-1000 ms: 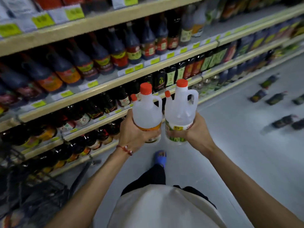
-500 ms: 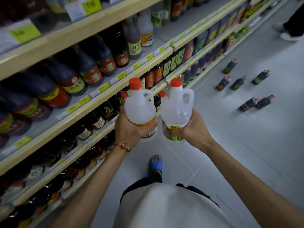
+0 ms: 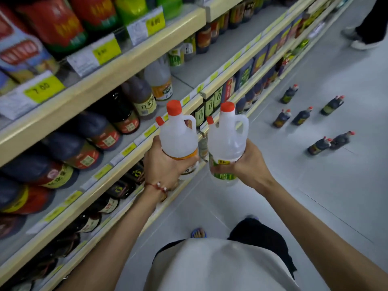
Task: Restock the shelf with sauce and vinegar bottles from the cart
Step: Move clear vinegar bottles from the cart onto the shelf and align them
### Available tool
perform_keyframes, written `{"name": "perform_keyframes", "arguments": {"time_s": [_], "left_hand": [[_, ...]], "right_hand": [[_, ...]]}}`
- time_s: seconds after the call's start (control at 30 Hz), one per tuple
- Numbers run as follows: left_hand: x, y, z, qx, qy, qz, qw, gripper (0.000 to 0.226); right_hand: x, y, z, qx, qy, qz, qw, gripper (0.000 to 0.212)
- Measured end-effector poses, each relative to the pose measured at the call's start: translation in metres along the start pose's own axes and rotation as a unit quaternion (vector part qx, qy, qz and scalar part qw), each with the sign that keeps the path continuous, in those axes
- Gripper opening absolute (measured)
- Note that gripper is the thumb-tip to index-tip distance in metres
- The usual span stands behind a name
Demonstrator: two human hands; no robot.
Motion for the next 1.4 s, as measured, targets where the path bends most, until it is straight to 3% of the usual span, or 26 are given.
{"name": "perform_keyframes", "arguments": {"time_s": [0.13,0.23,0.37,0.53,0.8,1.1,1.4], "left_hand": [[0.039,-0.023,0.011,0.005,0.036,0.018,0.999,0.091],[0.066,-0.043,0.030,0.004,0.052,0.045,0.998,0.092],[0.094,-0.070,0.053,0.016,0.089,0.098,0.991,0.090],[0.115,-0.101,0.085,0.079,0.157,0.157,0.972,0.091],[0.136,-0.121,0.098,0.033,0.198,0.251,0.947,0.088],[0.165,-0.093,0.101,0.035,0.103,0.289,0.951,0.094],[0.212,-0.071,0.082,0.056,0.030,0.311,0.948,0.082]], "right_hand": [[0.054,0.032,0.000,-0.001,0.020,-0.005,1.000,0.083],[0.097,0.059,-0.005,-0.011,0.047,-0.034,0.998,0.089],[0.148,0.091,-0.016,-0.039,0.096,-0.116,0.988,0.097],[0.203,0.129,-0.020,-0.087,0.117,-0.193,0.970,0.089],[0.267,0.154,-0.029,-0.097,0.137,-0.250,0.953,0.098],[0.305,0.128,-0.063,-0.114,0.190,-0.235,0.946,0.097],[0.332,0.116,-0.082,-0.084,0.236,-0.205,0.946,0.094]]}}
Point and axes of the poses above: each hand's wrist, its own x-axis towards the middle knuckle, its own y-axis out of the back of the hand, z = x × y, the point moved 10 cm from there along x, towards the middle knuckle, and after that the axes turned 11 degrees about -z, right-handed, at the moved point
